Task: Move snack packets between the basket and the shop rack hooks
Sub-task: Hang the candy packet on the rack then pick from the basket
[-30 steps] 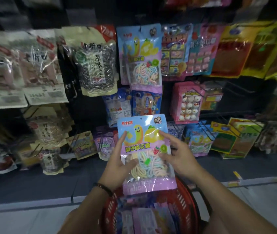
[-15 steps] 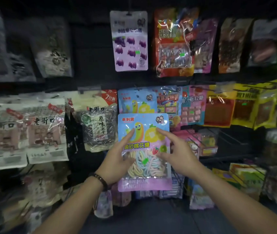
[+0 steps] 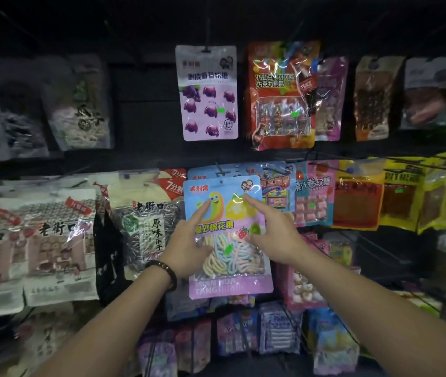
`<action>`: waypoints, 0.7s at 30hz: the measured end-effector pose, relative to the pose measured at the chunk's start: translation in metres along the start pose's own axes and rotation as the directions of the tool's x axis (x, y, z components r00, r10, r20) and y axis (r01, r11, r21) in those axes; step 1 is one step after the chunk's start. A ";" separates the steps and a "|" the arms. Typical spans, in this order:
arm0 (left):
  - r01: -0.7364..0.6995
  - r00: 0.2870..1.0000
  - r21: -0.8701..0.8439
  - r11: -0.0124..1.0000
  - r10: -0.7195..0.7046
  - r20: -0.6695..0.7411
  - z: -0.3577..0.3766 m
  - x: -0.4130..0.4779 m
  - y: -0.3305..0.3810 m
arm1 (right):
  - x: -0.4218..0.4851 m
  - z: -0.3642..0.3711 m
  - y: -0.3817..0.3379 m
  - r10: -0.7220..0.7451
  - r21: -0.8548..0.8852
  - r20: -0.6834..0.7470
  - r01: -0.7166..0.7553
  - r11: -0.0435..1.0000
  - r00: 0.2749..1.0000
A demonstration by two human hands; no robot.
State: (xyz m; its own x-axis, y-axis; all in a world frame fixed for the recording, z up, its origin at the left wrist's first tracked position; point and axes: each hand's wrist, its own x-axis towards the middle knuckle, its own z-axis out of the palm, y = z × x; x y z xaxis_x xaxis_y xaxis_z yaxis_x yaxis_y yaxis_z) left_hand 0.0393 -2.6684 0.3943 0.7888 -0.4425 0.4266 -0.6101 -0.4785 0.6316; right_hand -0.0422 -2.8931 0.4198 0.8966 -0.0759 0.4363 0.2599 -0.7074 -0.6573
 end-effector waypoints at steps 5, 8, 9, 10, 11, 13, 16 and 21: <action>0.047 0.997 0.003 0.999 -0.047 0.068 -0.005 0.007 0.007 | 0.007 -0.001 0.001 0.043 0.030 0.042 -0.044 0.999 0.998; 0.071 0.992 0.027 0.997 -0.073 0.099 -0.010 0.010 0.011 | 0.011 -0.003 0.000 0.073 0.044 0.074 -0.077 0.996 0.995; 0.079 0.991 0.027 0.997 -0.081 0.107 -0.011 0.011 0.011 | 0.013 -0.004 0.000 0.086 0.028 0.081 -0.088 0.996 0.993; 0.081 0.991 0.033 0.996 -0.084 0.108 -0.012 0.013 0.011 | 0.015 -0.004 -0.001 0.099 0.007 0.086 -0.100 0.995 0.991; 0.081 0.990 0.039 0.996 -0.085 0.109 -0.013 0.014 0.012 | 0.017 -0.004 -0.002 0.108 -0.011 0.090 -0.108 0.994 0.990; 0.088 0.990 0.057 0.994 -0.094 0.104 -0.014 0.020 0.012 | 0.024 -0.004 -0.001 0.123 -0.043 0.091 -0.119 0.992 0.988; 0.129 0.986 0.081 0.988 -0.136 0.095 -0.011 0.034 0.010 | 0.039 -0.003 0.000 0.160 -0.076 0.056 -0.155 0.985 0.986; 0.177 0.983 0.109 0.978 -0.180 0.021 0.005 0.056 -0.002 | 0.062 0.004 0.006 0.167 -0.201 0.016 -0.160 0.966 0.986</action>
State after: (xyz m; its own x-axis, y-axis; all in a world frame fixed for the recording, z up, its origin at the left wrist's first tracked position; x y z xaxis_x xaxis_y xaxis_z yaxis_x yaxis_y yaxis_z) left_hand 0.0841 -2.6960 0.4141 0.8840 -0.3653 0.2919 -0.4655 -0.6293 0.6223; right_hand 0.0160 -2.8993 0.4404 0.9329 -0.1816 0.3109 0.0355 -0.8129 -0.5814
